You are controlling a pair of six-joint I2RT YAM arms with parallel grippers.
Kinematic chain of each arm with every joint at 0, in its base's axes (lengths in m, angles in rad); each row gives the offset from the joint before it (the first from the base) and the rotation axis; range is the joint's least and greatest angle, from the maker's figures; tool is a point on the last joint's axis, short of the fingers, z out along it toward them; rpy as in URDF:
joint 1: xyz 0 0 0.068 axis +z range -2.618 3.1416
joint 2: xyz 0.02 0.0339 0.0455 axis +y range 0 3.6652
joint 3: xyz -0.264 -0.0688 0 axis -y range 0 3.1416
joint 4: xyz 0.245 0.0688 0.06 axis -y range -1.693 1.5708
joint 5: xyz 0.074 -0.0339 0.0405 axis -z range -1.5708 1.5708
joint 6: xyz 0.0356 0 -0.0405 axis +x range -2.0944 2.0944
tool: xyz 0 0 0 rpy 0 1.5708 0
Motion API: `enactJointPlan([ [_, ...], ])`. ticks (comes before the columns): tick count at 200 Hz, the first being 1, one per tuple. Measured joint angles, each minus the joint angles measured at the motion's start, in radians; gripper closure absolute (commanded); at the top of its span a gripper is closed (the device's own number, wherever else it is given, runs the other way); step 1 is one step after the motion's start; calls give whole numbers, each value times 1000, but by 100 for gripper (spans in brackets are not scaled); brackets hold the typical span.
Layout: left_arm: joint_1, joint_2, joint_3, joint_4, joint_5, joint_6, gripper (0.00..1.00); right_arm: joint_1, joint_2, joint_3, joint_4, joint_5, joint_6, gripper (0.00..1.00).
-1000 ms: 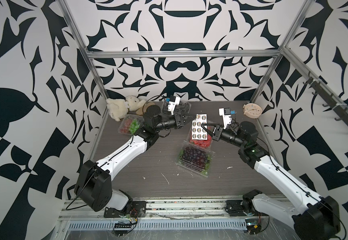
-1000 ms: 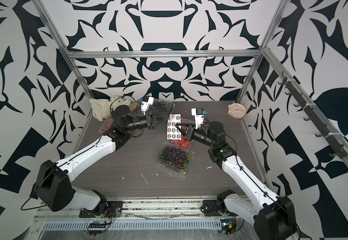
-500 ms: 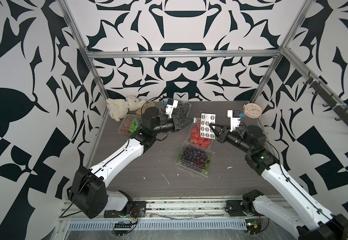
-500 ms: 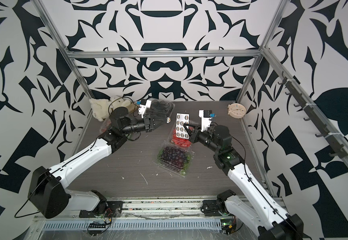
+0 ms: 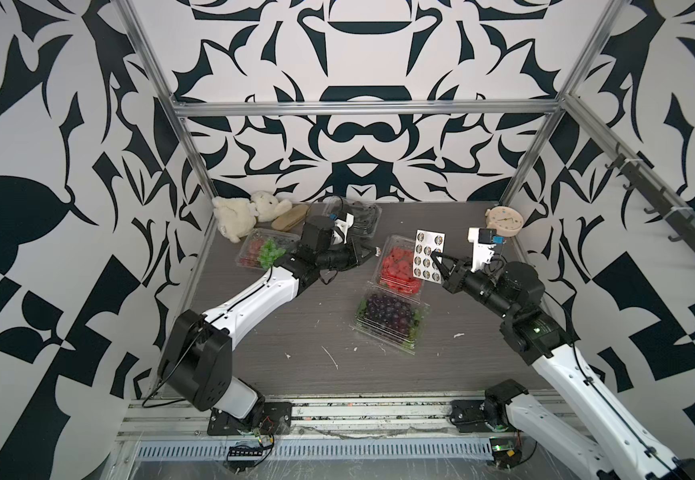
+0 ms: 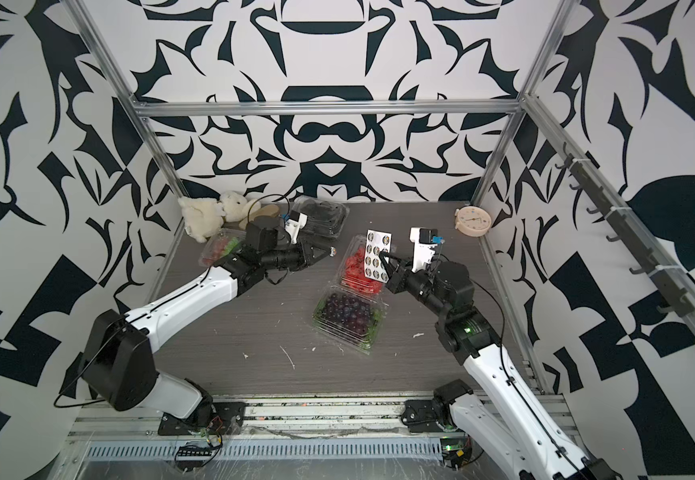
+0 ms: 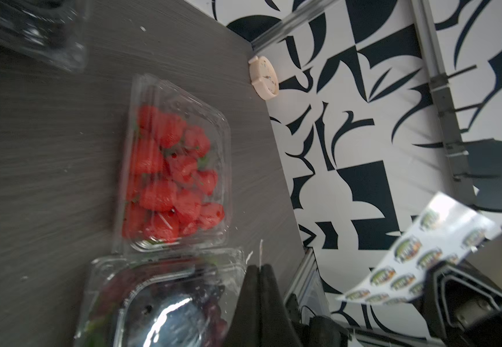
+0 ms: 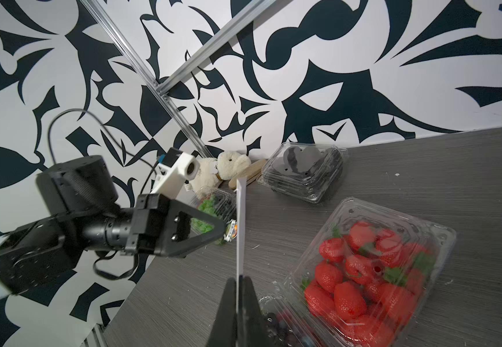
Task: Label fruit boxes
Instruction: Stick the label on the fruit box.
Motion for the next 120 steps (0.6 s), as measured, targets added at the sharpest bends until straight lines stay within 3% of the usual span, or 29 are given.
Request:
enactJointPlan([
  [64, 195, 354, 300, -26, 28, -6, 100, 0, 93, 1, 23, -29, -8, 100],
  [120, 238, 655, 689, -140, 43, -34, 100, 0, 139, 3, 56, -53, -14, 100],
])
